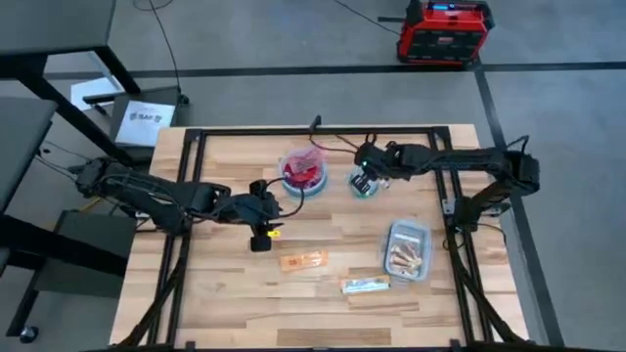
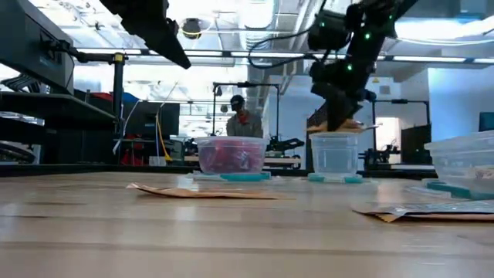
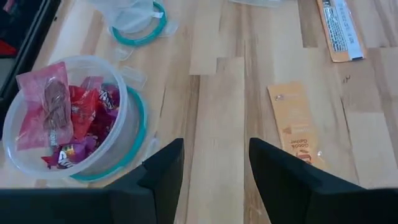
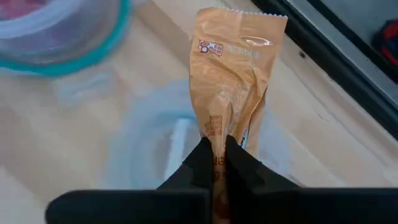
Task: Sort candy
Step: Put the yellow candy strip into the small circular transparent bin
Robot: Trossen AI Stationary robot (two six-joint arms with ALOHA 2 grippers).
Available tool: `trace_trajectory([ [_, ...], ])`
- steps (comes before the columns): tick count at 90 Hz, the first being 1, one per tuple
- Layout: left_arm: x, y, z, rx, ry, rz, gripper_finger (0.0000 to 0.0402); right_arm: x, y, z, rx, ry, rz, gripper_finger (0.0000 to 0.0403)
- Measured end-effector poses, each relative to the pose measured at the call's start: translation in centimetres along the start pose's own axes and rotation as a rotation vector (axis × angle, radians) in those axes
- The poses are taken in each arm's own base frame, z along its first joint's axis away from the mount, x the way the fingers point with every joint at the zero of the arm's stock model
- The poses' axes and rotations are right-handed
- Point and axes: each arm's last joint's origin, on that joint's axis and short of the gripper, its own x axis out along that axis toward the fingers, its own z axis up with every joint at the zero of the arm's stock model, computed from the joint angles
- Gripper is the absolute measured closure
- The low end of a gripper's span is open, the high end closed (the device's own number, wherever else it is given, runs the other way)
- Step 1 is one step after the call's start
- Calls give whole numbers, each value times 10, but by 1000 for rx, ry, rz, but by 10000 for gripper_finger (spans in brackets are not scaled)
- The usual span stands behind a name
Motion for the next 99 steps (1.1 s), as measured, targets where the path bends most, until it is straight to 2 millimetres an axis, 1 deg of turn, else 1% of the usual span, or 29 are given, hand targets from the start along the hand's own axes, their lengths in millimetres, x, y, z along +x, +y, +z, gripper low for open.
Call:
trace_trajectory([
  [11, 0, 0, -1, 6, 7, 0, 235, 0, 0, 0, 12, 2, 5, 351],
  [28, 0, 0, -1, 6, 8, 1, 235, -2, 4, -1, 26, 35, 73, 284],
  [36, 0, 0, -1, 6, 9, 0, 235, -8, 2, 2, 18, 64, 66, 266],
  [45, 0, 0, -1, 7, 9, 0, 235, -19, 1, 9, 5, 80, 59, 262],
  [53, 0, 0, -1, 7, 10, 0, 235, -30, -1, 16, -5, 92, 51, 270],
  [60, 0, 0, -1, 16, 14, 0, 235, -35, -2, 19, -9, 99, 48, 291],
  [65, 0, 0, -1, 16, 13, 0, 235, -35, -2, 18, -21, 114, 57, 317],
  [72, 0, 0, -1, 22, 14, 0, 235, -33, -1, 16, -29, 120, 68, 373],
  [76, 0, 0, -1, 26, 13, -1, 235, -30, -1, 15, -32, 113, 71, 390],
  [92, 0, 0, -1, 31, 13, 0, 235, -15, -6, 8, 7, 113, 64, 400],
  [99, 0, 0, -1, 31, 14, 0, 235, -6, -6, 4, 23, 109, 94, 401],
])
